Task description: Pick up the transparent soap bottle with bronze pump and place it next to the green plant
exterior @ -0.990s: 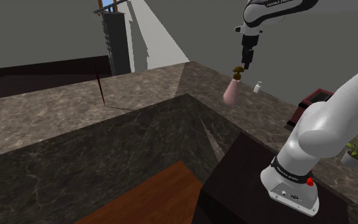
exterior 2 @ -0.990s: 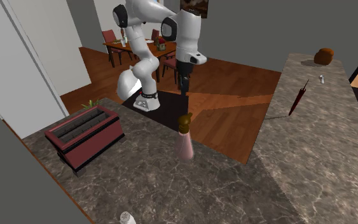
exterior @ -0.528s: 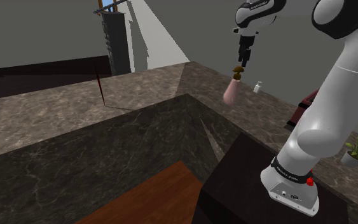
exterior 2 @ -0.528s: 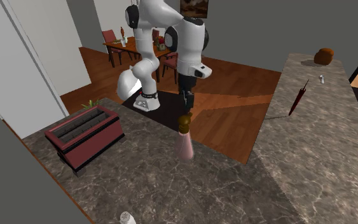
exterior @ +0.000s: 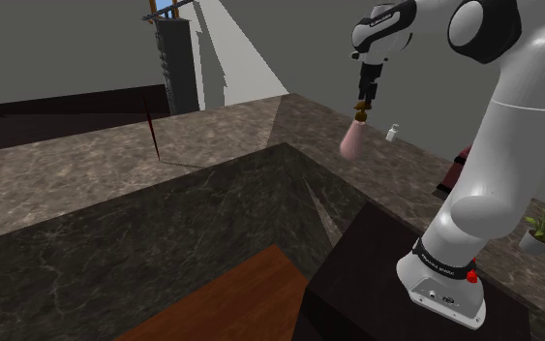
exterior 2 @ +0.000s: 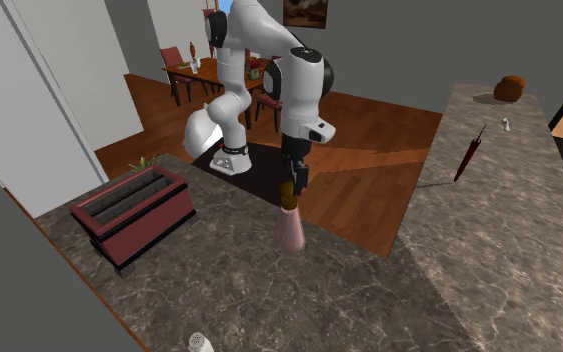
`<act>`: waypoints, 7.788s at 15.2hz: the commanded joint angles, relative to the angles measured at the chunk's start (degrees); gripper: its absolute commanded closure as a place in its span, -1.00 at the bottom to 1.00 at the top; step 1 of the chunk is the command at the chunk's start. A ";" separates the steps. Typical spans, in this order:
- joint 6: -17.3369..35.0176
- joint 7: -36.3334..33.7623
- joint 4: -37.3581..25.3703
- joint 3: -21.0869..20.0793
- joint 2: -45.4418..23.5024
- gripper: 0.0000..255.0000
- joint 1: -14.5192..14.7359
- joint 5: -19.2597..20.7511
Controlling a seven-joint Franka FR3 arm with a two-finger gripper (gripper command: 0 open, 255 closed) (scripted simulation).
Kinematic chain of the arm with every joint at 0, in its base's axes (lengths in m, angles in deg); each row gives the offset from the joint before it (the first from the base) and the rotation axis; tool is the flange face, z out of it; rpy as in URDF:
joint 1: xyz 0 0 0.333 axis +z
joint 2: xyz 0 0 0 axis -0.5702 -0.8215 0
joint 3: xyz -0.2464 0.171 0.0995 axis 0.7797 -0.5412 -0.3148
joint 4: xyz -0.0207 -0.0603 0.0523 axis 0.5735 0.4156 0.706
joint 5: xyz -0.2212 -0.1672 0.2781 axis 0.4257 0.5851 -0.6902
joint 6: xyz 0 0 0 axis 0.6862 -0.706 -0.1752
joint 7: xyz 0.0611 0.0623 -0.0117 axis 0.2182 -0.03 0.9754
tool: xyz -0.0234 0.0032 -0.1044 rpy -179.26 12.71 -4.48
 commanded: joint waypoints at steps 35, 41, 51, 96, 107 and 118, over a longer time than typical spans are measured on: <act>-10.18 0.36 -9.57 0.37 0.86 1.00 -0.26 0.57; -14.90 0.78 -14.64 0.51 0.44 1.00 -0.59 0.28; -23.33 2.10 -24.91 0.87 -1.84 1.00 -1.95 -1.25; -54.26 4.03 -2.88 -13.94 58.92 1.00 -10.42 29.90; -67.07 15.99 -9.42 -15.41 67.50 1.00 -14.79 37.93; -78.49 35.78 -23.88 -15.05 69.48 1.00 -16.46 52.77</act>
